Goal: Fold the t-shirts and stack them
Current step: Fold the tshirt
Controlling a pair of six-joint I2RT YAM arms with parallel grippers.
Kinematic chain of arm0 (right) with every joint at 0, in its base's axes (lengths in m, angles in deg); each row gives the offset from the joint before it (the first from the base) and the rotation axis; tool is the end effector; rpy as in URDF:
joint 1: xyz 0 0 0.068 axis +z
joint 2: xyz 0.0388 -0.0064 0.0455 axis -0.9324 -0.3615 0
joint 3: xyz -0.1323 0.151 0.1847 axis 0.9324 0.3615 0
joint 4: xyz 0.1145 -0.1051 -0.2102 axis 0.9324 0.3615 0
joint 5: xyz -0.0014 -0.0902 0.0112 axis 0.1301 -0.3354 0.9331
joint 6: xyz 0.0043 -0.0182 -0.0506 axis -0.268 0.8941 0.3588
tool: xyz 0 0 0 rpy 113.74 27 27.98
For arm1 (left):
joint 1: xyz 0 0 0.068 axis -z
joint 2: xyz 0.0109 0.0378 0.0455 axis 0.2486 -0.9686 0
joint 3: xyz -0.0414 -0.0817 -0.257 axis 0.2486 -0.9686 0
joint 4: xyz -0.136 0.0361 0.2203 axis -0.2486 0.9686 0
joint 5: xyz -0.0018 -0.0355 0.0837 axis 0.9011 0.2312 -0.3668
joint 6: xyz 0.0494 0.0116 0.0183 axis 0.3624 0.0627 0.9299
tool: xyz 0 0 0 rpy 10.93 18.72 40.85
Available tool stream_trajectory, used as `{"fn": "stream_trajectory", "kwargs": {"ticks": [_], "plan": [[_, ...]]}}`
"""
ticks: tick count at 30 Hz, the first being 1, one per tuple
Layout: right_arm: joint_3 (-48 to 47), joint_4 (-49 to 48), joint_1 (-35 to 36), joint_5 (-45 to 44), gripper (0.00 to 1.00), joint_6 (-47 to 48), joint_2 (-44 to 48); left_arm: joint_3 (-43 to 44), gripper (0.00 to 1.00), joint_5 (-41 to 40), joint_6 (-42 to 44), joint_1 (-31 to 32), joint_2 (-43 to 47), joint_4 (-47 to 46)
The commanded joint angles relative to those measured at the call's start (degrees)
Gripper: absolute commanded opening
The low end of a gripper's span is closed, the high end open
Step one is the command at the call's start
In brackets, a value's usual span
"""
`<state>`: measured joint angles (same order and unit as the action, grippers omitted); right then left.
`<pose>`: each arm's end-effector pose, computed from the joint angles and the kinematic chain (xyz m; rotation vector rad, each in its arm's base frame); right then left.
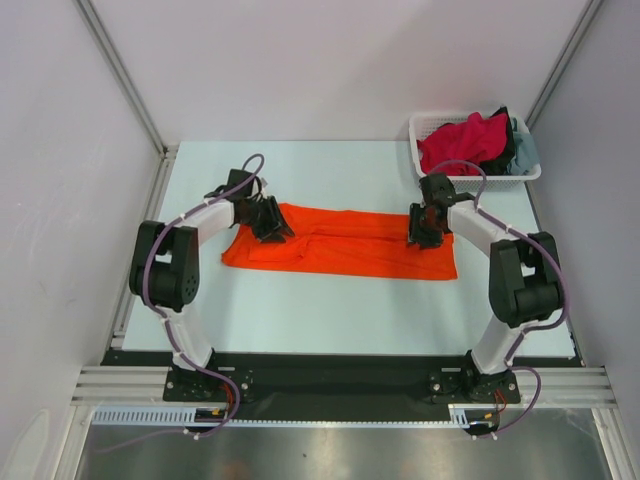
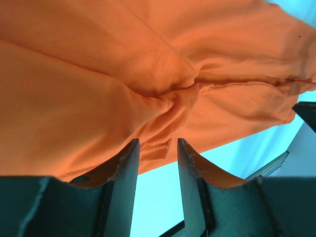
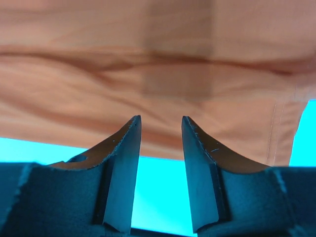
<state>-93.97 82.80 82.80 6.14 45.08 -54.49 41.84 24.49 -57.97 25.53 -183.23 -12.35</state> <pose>0.3387 0.0856 0.2019 0.0711 2.7119 0.2111 0.3701 -0.0890 0.1789 -0.3516 2.6930 -0.8516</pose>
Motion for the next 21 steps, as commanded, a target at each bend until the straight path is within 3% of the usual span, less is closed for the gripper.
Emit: {"fn": "stream_trajectory", "kwargs": {"ticks": [1, 9, 14, 16, 21], "plan": [[-1.3, -4.1, -0.1, -0.3, 0.43, 1.5, -2.5, 1.9, 0.42, 0.5, 0.5, 0.5, -0.2, 0.1], [-6.6, -4.8, -1.8, -1.8, 0.43, 1.6, -9.6, 1.1, 0.42, -1.3, 2.0, 0.5, 3.3, 2.8], [-10.4, -2.1, -3.4, -3.5, 0.48, 1.3, -9.7, -2.6, 0.43, -3.8, 4.2, -0.6, 10.3, 5.4], [-10.6, 2.7, -3.5, -3.2, 0.54, 0.0, -7.3, -7.0, 0.44, -3.5, 3.6, -2.0, 13.4, 5.3], [-3.2, 8.3, -4.9, -2.6, 0.78, 0.2, 3.8, -18.6, 0.66, -4.0, 0.4, -10.4, 24.5, 2.6]]}}
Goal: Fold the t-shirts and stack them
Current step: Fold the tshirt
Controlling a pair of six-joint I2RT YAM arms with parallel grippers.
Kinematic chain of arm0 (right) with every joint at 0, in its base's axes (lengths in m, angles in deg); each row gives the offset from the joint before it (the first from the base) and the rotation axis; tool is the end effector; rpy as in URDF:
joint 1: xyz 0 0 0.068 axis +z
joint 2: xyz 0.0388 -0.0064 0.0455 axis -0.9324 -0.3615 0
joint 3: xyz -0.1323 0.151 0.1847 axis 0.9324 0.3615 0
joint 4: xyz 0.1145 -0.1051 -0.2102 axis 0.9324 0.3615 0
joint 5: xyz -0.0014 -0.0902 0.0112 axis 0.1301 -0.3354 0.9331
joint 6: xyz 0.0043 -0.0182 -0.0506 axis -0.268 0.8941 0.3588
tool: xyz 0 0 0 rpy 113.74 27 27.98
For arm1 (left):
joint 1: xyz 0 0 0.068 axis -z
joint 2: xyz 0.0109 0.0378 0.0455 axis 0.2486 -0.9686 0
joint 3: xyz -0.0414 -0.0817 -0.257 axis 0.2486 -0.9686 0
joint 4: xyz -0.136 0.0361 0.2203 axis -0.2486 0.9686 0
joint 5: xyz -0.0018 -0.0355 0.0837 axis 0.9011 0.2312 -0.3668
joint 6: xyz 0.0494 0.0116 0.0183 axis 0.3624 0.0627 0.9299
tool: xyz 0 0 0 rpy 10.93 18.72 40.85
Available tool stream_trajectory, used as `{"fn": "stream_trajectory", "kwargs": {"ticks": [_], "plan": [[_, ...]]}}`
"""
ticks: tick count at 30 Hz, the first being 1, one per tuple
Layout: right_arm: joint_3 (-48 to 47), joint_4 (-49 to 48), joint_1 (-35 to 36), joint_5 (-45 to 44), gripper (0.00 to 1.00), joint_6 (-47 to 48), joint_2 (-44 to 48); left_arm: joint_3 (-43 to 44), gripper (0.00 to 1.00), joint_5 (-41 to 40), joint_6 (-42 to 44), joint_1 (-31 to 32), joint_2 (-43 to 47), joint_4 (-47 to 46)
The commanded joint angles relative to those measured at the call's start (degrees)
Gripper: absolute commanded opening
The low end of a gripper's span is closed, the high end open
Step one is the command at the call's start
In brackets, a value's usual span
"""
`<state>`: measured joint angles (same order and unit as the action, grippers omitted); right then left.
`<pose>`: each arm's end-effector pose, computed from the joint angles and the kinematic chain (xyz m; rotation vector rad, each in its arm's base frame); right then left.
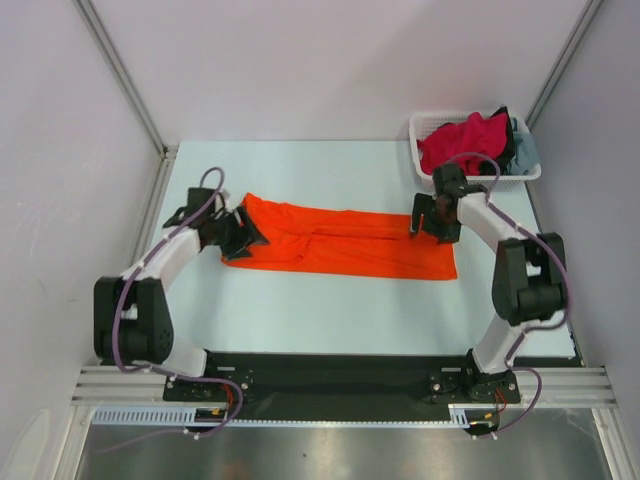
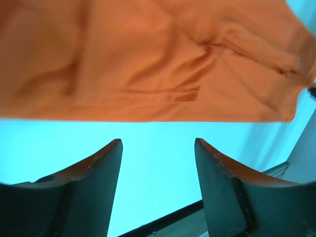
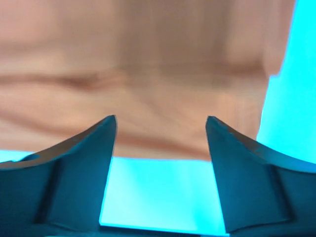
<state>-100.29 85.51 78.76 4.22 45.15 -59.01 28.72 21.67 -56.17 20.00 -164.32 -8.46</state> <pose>0.3648 0.0640 0.2047 0.1758 2.7139 0.1410 0.3032 -0.0441 0.2146 -0.4373 2.6189 -0.7546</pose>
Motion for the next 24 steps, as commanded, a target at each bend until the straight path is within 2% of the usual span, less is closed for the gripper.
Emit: {"fn": "stream_trajectory", "kwargs": {"ticks": [1, 3, 5, 6, 7, 8, 11, 16, 24], "plan": [[4.3, 5.7, -2.6, 0.9, 0.81, 0.1, 11.7, -6.9, 0.68, 0.1, -2.1, -8.1, 6.5, -3.3], [8.7, 5.4, -5.6, 5.5, 0.84, -1.4, 14.8, -9.9, 0.71, 1.1, -4.2, -10.4, 7.5, -5.4], [12.5, 3.7, -11.5, 9.5, 0.84, -3.1, 17.6, -11.3, 0.71, 1.4, -5.4, -13.1, 7.5, -8.3], [16.2, 1.3, -15.3, 14.6, 0.84, -4.9, 18.0, -12.7, 0.71, 1.6, -7.0, -14.5, 7.2, -10.6], [17.7, 0.2, -15.3, 17.4, 0.84, -5.9, 18.1, -13.5, 0.71, 1.9, -7.8, -15.1, 7.0, -11.7], [18.9, -0.7, -18.9, 19.4, 0.82, -6.9, 17.6, -14.3, 0.7, 1.9, -8.5, -15.6, 6.7, -12.6], [23.5, -3.2, -23.1, 24.5, 0.79, -8.6, 16.3, -16.1, 0.7, 1.7, -10.3, -16.5, 5.1, -15.1], [27.5, -6.2, -25.2, 26.1, 0.78, -9.6, 16.6, -18.1, 0.7, 1.3, -13.1, -17.1, 3.1, -19.4], [29.5, -9.5, -26.7, 25.8, 0.73, -9.4, 12.8, -18.7, 0.68, -0.3, -12.9, -19.0, -0.7, -20.6]]}}
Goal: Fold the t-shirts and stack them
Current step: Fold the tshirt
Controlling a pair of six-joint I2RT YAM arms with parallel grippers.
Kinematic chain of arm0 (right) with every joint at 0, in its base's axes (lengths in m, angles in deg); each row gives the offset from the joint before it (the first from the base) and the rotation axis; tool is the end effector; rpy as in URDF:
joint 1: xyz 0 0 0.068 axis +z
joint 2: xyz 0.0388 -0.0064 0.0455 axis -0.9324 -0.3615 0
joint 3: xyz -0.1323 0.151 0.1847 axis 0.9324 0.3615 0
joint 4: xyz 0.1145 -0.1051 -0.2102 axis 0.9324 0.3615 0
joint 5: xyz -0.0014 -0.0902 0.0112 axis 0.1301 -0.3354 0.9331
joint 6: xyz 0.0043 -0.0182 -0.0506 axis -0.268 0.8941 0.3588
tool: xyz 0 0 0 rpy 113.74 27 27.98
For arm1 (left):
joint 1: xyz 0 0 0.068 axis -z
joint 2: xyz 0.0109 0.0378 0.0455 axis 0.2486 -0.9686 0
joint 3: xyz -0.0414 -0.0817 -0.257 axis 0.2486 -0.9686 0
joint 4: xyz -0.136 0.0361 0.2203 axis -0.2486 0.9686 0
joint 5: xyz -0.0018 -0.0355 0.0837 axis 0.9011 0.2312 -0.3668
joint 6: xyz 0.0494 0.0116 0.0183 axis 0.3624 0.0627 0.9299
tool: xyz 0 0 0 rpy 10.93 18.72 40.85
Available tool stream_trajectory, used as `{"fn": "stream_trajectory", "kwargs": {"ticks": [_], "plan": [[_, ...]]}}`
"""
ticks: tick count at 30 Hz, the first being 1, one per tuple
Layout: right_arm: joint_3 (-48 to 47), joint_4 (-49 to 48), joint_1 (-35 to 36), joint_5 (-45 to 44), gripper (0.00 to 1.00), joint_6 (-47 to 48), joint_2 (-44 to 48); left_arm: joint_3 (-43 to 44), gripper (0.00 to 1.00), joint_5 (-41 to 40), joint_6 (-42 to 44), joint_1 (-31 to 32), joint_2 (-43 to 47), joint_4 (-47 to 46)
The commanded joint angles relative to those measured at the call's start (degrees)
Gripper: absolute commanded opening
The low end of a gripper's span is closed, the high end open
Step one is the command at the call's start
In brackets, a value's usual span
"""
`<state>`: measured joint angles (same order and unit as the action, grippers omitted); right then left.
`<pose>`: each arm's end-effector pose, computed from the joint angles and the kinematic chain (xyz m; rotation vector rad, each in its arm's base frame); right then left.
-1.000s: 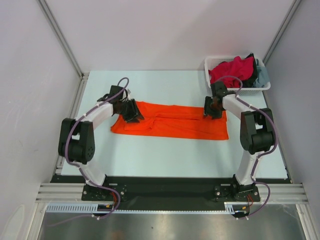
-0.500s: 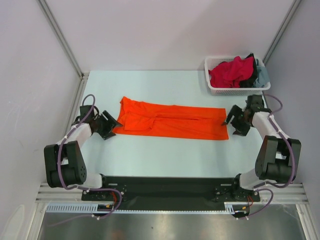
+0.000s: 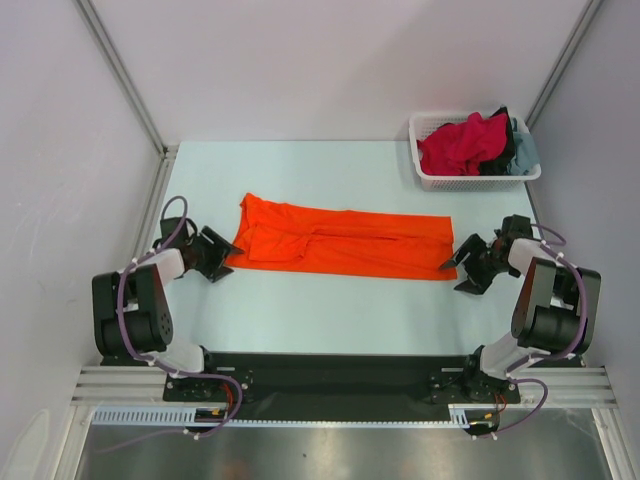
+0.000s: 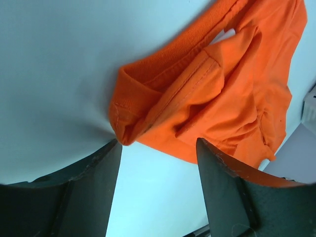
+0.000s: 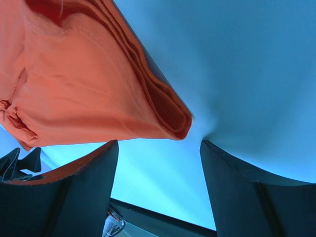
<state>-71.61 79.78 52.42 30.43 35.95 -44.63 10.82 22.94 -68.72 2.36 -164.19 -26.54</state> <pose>0.2581 -0.0595 0.1516 0.9474 2.6622 0.6909 0.2695 0.0422 0.1448 -1.0854 2.3979 -0.7550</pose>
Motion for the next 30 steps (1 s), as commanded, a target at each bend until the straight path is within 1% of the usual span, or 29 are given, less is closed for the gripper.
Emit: {"fn": "stream_trajectory", "kwargs": {"ticks": [1, 6, 8, 9, 11, 12, 13, 14, 15, 16, 17, 18, 20, 22, 24, 25, 26, 27, 29, 30], "plan": [[1.0, -3.9, -0.3, -0.6, 0.73, -0.2, -1.6, -0.8, 0.68, -1.9, -0.3, -1.8, -0.9, -2.5], [1.1, -5.0, -0.3, -1.2, 0.65, -0.2, -2.7, -0.9, 0.66, -2.2, 0.3, -2.2, -2.1, -2.5], [1.3, -5.5, -0.3, -1.5, 0.63, -0.1, -3.3, -1.1, 0.64, -2.5, 0.4, -2.4, -2.4, -2.7], [1.3, -5.6, -0.3, -1.4, 0.61, 0.1, -3.6, -1.0, 0.63, -2.4, 0.6, -2.5, -2.7, -3.2], [1.3, -5.8, -0.3, -1.4, 0.59, 0.1, -4.0, -0.6, 0.57, -2.0, 0.9, -2.5, -4.2, -3.2], [1.5, -5.9, -0.3, -1.3, 0.55, 0.1, -4.0, 0.2, 0.53, -2.0, 1.4, -2.5, -4.7, -3.2], [1.7, -6.0, -0.3, -1.4, 0.53, 0.1, -4.0, 0.6, 0.39, -2.0, 1.5, -2.5, -5.6, -3.5], [2.0, -6.2, -0.3, -1.5, 0.5, 0.1, -4.2, 0.8, 0.34, -2.1, 1.6, -2.5, -6.0, -3.6], [2.2, -6.5, -0.2, -1.5, 0.39, 0.0, -4.2, 1.4, 0.29, -2.4, 1.6, -2.6, -6.4, -4.5], [2.5, -6.6, -0.2, -1.6, 0.29, 0.0, -4.4, 1.8, 0.18, -2.3, 1.7, -2.6, -6.9, -4.8], [3.0, -6.6, 0.0, -2.1, 0.19, 0.0, -4.5, 2.2, 0.1, -2.6, 1.9, -2.6, -7.8, -5.2], [3.0, -6.2, 0.7, -2.7, 0.0, 0.1, -4.9, 3.5, 0.0, -3.2, 2.1, -2.6, -8.6, -5.7], [3.7, -5.2, 1.7, -3.9, 0.0, -0.2, -4.7, 5.0, 0.0, -3.5, 2.3, -2.6, -10.5, -7.0], [5.8, -5.1, 4.2, -4.7, 0.0, -0.9, -3.2, 7.9, 0.0, -4.1, 2.4, -2.8, -12.0, -9.2], [7.5, -5.2, 7.1, -5.5, 0.0, -2.5, -2.1, 11.7, 0.0, -4.0, 2.4, -3.1, -15.1, -10.1], [7.8, -4.8, 10.5, -5.9, 0.0, -3.2, -1.1, 13.4, 0.01, -4.1, 2.4, -3.4, -16.7, -12.3], [8.2, -4.8, 12.0, -6.2, 0.0, -4.2, -0.7, 15.2, 0.0, -4.2, 2.8, -3.6, -18.2, -12.7], [8.8, -5.0, 13.4, -6.2, 0.0, -6.5, -0.2, 18.8, 0.0, -4.1, 2.8, -3.9, -21.4, -13.5], [10.9, -6.3, 18.4, -6.4, 0.0, -9.7, 2.0, 22.7, 0.0, -3.9, 2.6, -4.4, -24.4, -14.6], [11.7, -7.1, 20.4, -6.5, 0.0, -13.8, 2.8, 26.5, 0.0, -3.5, 2.4, -4.5, -27.9, -16.0]]}}
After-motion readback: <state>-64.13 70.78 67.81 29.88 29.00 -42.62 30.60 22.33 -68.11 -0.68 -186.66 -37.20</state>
